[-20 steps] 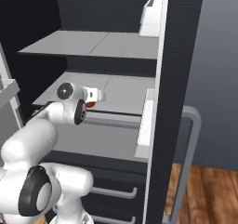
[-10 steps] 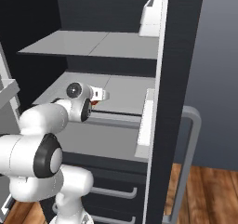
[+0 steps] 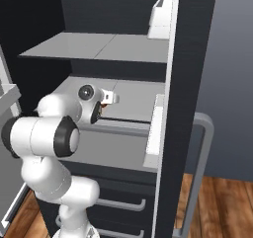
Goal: Place the beer on the top shelf of the fridge to keep it out of children's reach, and place the broccoli and tomato on lower shelves for easy access.
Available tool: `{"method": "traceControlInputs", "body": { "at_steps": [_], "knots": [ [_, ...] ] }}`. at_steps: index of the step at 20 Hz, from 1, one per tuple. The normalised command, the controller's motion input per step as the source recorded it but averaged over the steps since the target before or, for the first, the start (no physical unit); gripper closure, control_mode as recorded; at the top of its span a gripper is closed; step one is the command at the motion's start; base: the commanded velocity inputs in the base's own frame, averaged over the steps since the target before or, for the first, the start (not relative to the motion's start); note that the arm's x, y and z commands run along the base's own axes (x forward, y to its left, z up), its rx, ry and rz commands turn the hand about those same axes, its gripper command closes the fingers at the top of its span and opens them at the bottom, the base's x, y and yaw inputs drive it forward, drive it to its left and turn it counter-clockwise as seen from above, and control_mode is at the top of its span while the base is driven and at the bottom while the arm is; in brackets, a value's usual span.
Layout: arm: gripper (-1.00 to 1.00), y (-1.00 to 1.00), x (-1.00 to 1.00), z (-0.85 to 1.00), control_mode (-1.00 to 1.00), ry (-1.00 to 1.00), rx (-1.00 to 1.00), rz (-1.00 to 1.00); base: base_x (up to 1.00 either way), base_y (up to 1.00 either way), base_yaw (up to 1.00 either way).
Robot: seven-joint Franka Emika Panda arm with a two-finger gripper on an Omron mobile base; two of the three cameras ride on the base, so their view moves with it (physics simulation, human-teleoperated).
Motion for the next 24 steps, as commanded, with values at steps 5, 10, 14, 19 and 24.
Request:
{"method": "traceControlInputs", "body": {
  "at_steps": [5,10,14,19,24],
  "knots": [
    [-1.00,0.00,0.53,-0.09,-1.00,-0.02,0.01,0.00,0.00,0.00,0.00],
    [-1.00,0.00,0.31,0.00,-1.00,-0.08,0.00,0.00,0.00,0.00,0.00],
    [-1.00,0.00,-0.05,0.00,-1.00,-0.12,0.00,0.00,0.00,0.00,0.00],
    [-1.00,0.00,-0.42,0.16,-1.00,-0.04,0.00,0.00,0.00,0.00,0.00],
    [-1.00,-0.01,-0.72,0.45,-1.00,0.03,0.00,-0.02,0.00,0.00,0.00]
  ]
}}
